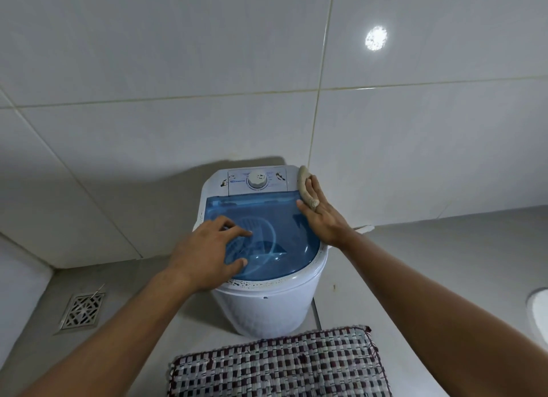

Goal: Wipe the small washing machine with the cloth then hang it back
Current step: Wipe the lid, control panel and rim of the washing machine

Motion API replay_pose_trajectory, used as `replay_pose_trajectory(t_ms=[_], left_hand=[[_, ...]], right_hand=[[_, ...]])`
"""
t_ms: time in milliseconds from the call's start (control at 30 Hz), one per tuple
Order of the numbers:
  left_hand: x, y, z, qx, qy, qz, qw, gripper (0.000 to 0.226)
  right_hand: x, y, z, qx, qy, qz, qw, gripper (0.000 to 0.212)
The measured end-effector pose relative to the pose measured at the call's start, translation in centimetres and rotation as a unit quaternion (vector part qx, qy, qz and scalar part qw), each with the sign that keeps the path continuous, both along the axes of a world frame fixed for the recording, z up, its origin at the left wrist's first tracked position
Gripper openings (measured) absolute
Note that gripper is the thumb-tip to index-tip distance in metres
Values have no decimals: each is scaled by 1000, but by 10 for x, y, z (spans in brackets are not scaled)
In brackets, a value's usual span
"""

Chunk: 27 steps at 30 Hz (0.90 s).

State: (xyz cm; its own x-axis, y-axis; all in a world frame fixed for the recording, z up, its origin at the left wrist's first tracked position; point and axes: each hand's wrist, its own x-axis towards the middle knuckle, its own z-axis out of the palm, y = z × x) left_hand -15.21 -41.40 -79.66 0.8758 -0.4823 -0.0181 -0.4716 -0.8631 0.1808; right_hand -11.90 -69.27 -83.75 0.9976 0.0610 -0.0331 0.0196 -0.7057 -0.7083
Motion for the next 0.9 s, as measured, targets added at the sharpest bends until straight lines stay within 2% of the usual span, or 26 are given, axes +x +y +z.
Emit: replay_pose_trajectory(t_ms=[767,900], left_hand=[[-3,0,6,-7,14,-10,1000,58],[-4,0,5,-11,21,-11,1000,58]], right_hand=[[-109,38,-6,-97,-27,-45,994,74],[-126,54,-15,-82,-45,-67,993,76]])
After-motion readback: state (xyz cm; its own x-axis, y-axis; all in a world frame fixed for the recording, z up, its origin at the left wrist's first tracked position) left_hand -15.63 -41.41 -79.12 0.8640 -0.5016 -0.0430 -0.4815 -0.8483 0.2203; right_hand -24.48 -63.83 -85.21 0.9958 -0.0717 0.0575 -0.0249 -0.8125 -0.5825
